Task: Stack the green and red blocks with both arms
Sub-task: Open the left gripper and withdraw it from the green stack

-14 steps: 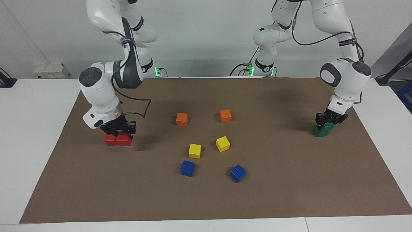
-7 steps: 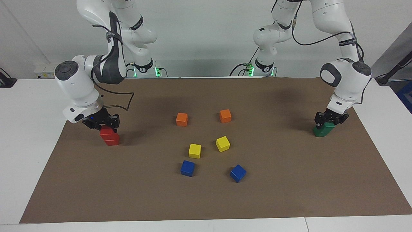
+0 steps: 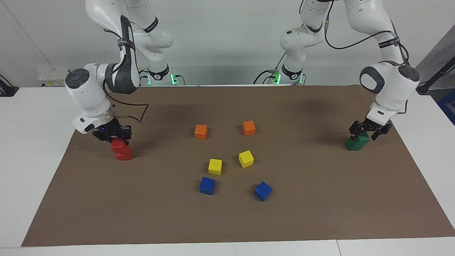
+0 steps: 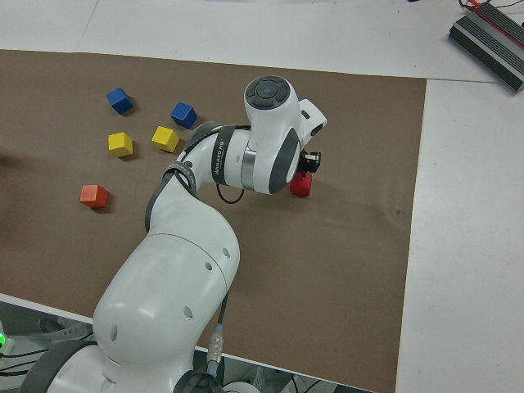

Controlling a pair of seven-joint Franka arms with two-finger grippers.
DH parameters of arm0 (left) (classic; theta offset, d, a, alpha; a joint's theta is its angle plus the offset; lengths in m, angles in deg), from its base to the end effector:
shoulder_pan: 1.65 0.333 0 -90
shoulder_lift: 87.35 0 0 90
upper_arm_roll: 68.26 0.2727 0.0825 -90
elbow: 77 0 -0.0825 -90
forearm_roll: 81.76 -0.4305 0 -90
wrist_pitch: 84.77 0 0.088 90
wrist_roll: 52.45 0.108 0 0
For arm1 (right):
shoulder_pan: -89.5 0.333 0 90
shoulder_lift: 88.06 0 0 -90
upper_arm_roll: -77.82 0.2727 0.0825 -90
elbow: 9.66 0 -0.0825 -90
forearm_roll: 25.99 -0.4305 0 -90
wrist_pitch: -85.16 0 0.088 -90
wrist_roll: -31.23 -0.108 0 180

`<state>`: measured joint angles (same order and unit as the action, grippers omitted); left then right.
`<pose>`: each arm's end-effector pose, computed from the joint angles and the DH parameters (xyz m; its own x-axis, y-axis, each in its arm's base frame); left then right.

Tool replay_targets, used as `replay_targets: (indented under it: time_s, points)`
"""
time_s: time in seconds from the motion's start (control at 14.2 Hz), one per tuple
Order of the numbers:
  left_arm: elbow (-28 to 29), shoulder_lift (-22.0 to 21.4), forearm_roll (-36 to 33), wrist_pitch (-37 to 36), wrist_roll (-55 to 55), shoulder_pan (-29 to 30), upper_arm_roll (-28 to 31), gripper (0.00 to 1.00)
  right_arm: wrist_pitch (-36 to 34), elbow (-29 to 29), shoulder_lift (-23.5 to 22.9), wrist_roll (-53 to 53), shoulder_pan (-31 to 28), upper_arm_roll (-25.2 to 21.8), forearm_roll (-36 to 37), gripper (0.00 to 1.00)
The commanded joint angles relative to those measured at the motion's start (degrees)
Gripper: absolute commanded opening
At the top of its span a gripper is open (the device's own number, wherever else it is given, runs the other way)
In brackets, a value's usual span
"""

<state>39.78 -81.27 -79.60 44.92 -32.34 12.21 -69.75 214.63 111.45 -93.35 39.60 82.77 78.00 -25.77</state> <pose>0.6034 0.1314 0.3344 0.9861 -0.1119 0.1231 -0.1117 -0.9937 -0.0084 0.5925 -0.0681 0.3047 0.9980 0.0343 0.0526 0.0338 -0.9994 0.0106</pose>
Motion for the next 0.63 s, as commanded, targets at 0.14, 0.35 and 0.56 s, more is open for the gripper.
replay_targets:
  time_s: [0.14,0.35,0.56]
  points:
    - [-9.8,-1.3,1.2,-13.1,-0.5,-0.2,-0.2,1.0,3.7,2.1,1.4,0.3,-1.4,0.7,-0.3,0.07]
    - [-9.9,-4.8,1.2,-14.5,-4.4,-1.2,-0.5,1.0,4.2,2.3,0.7,-1.4,-1.4,0.7,-0.3,0.07]
    - [-9.9,-7.4,1.1,-17.5,-7.2,-1.6,-0.8,1.0,4.1,2.3,0.7,-2.7,-1.4,0.7,-0.3,0.07]
